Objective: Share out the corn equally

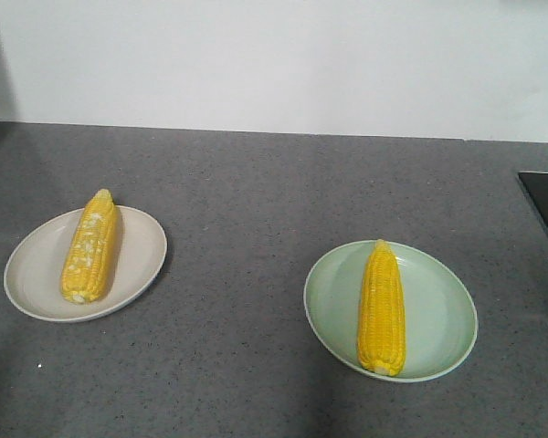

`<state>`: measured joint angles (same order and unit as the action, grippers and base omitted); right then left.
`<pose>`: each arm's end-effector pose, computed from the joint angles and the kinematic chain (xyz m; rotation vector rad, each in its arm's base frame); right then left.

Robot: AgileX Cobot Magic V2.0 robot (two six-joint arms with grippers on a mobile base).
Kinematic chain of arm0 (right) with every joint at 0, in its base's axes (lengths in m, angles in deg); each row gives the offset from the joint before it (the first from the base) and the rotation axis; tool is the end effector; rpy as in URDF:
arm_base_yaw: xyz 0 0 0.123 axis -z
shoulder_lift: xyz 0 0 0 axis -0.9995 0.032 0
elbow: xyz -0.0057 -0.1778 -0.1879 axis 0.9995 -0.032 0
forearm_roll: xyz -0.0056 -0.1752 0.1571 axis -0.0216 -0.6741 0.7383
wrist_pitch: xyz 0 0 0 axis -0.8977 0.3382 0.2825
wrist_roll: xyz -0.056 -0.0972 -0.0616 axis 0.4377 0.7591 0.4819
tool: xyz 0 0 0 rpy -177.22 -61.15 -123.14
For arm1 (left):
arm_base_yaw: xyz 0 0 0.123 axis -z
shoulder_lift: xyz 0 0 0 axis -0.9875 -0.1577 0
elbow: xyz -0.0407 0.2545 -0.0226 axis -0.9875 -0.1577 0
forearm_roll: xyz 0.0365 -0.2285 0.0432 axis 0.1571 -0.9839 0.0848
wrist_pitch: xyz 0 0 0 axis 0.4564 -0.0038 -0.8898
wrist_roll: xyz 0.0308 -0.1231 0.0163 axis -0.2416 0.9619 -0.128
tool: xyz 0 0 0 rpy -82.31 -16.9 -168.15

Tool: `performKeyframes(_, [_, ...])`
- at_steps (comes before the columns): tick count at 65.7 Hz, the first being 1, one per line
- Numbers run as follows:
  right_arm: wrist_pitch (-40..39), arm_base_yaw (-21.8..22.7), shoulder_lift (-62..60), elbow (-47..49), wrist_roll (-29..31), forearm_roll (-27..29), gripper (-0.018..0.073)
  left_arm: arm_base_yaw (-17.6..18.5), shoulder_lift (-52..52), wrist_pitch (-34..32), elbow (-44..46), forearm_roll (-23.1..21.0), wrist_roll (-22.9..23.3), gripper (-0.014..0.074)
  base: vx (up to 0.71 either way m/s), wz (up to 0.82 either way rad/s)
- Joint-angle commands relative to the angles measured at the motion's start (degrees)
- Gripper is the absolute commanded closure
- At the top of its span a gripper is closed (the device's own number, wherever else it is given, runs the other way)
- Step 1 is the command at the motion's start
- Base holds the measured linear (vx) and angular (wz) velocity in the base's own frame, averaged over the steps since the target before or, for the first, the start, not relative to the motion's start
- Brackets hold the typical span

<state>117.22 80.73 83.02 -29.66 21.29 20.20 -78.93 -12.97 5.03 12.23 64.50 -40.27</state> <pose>0.1264 0.0103 0.3406 -0.1631 1.8586 -0.0103 0.1032 -0.0036 0.2093 0.0035 1.4894 -0.0528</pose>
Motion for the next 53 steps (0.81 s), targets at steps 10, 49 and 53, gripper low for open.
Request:
performKeyframes(10, [-3.9,0.4,0.4,1.4,0.0,-0.7,0.057,-0.1,1.0,-4.3,-0.9,-0.5,0.1,0.0603,0.0,0.0])
performKeyframes(49, [-20.4,3.5,-11.9,-15.8,0.2,-0.2,0.057,-0.1,1.0,-4.3,-0.9,-0.5,0.1,0.0603,0.0,0.0])
performKeyframes(53, [-21.9,5.1,-13.9,-17.9,0.2,0.2,0.057,-0.1,1.0,-4.3,-0.9,-0.5,0.1,0.0603,0.0,0.0])
